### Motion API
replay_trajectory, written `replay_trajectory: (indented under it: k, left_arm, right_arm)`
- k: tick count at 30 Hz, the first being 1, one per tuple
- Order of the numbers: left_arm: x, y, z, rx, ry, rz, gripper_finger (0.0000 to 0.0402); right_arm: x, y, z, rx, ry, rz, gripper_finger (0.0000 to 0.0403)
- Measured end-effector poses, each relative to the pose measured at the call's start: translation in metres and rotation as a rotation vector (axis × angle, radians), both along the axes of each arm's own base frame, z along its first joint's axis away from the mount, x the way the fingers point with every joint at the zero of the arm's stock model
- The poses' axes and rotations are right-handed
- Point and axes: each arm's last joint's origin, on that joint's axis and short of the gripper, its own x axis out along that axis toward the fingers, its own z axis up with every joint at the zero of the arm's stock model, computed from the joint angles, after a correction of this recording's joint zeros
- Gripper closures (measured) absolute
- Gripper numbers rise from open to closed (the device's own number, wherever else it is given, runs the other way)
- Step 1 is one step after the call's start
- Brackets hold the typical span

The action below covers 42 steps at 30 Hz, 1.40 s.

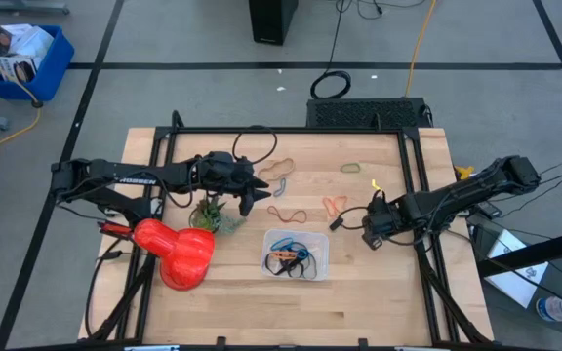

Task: Pick and place rubber bands into bin
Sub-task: Put the bottom green rubber band into the bin

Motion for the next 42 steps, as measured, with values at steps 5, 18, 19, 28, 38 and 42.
replay_trajectory:
  k: [5, 18, 19, 28, 38, 42]
  left_arm:
    - [0.000, 0.001, 0.000, 0.022, 0.004, 0.045, 0.0233]
    - [0.000, 0.002, 0.000, 0.025, 0.004, 0.053, 0.0233]
    - [0.000, 0.002, 0.000, 0.025, 0.003, 0.053, 0.0233]
    - [0.000, 0.002, 0.000, 0.026, 0.003, 0.053, 0.0234]
    - [0.000, 0.002, 0.000, 0.025, 0.003, 0.054, 0.0233]
    - [0.000, 0.002, 0.000, 0.025, 0.003, 0.054, 0.0234]
  right_arm:
    - [0.000, 0.000, 0.000, -0.013, 0.014, 0.211, 0.0365]
    - [-0.002, 0.000, 0.000, -0.023, 0.043, 0.326, 0.0365]
    - [-0.002, 0.000, 0.000, -0.022, 0.043, 0.326, 0.0365]
    - [-0.003, -0.001, 0.000, -0.019, 0.044, 0.245, 0.0345]
    - [-0.006, -0.002, 0.000, -0.026, 0.078, 0.160, 0.0248]
    - [-0.002, -0.001, 0.000, -0.025, 0.036, 0.243, 0.0234]
